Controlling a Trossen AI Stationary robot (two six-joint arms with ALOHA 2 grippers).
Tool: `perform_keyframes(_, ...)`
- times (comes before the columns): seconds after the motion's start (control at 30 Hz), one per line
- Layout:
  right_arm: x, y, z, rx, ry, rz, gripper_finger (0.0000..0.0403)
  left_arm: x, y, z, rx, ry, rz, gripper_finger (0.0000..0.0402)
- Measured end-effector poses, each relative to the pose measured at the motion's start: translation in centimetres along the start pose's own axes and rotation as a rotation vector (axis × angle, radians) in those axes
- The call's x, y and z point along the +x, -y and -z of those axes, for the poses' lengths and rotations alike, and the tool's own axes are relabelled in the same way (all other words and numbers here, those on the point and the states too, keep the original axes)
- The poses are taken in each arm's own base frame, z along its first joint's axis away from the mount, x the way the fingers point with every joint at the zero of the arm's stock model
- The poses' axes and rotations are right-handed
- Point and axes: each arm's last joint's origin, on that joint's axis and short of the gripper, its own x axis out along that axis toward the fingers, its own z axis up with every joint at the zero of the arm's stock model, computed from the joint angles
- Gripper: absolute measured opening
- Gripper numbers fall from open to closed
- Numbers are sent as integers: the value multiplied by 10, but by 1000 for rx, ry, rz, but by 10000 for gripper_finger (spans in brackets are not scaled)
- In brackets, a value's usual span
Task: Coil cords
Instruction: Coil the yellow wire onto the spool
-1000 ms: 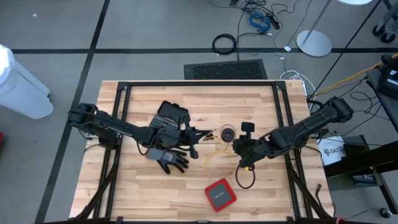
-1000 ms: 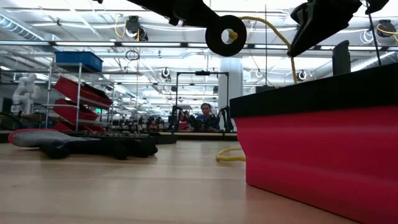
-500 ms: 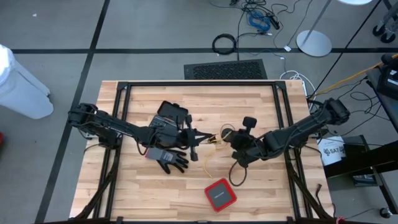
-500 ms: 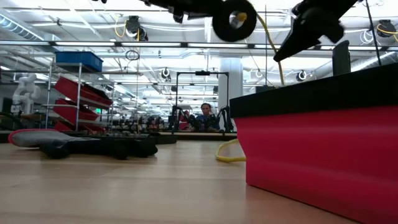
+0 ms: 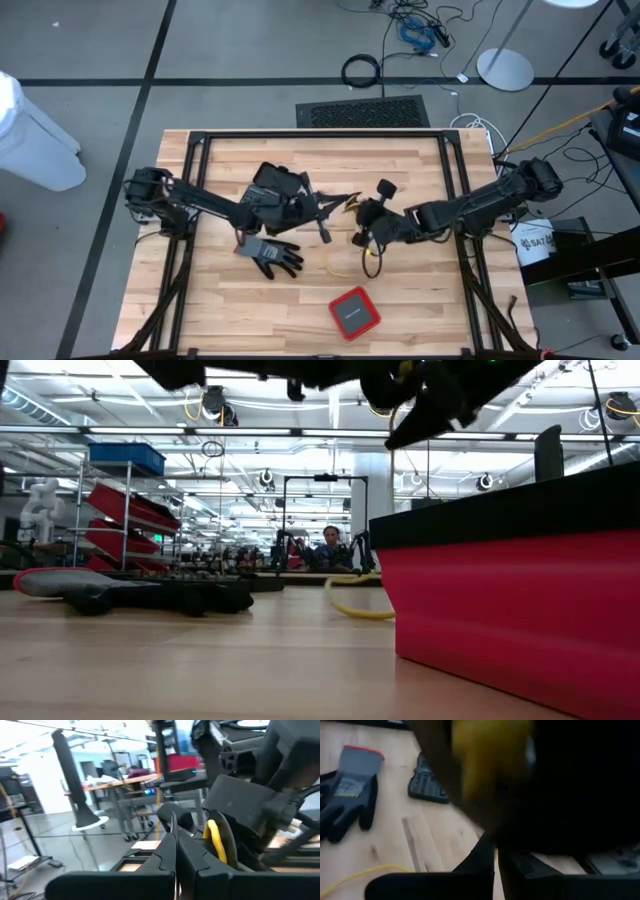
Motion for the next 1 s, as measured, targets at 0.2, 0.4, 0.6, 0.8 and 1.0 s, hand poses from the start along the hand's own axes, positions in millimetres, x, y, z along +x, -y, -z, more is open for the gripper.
perform_keyframes(0.2, 9, 8, -3, 88, -3, -11, 0, 11, -2, 17, 74, 54, -100, 0)
perform_keyframes(0.4, 10, 8, -8, 165, 32, -15, 0, 16, -4, 31, 117, 121, -167, 0)
perform_keyframes(0.6, 13, 12, -11, 223, 54, 10, 0, 17, -9, 30, 160, 185, -239, 0)
perform_keyframes(0.8, 13, 12, -15, 254, 86, 23, 0, 19, -17, 30, 193, 196, -270, 0)
perform_keyframes(1.0, 13, 12, -18, 231, 109, 30, 0, 25, -23, 39, 272, 107, -259, 0)
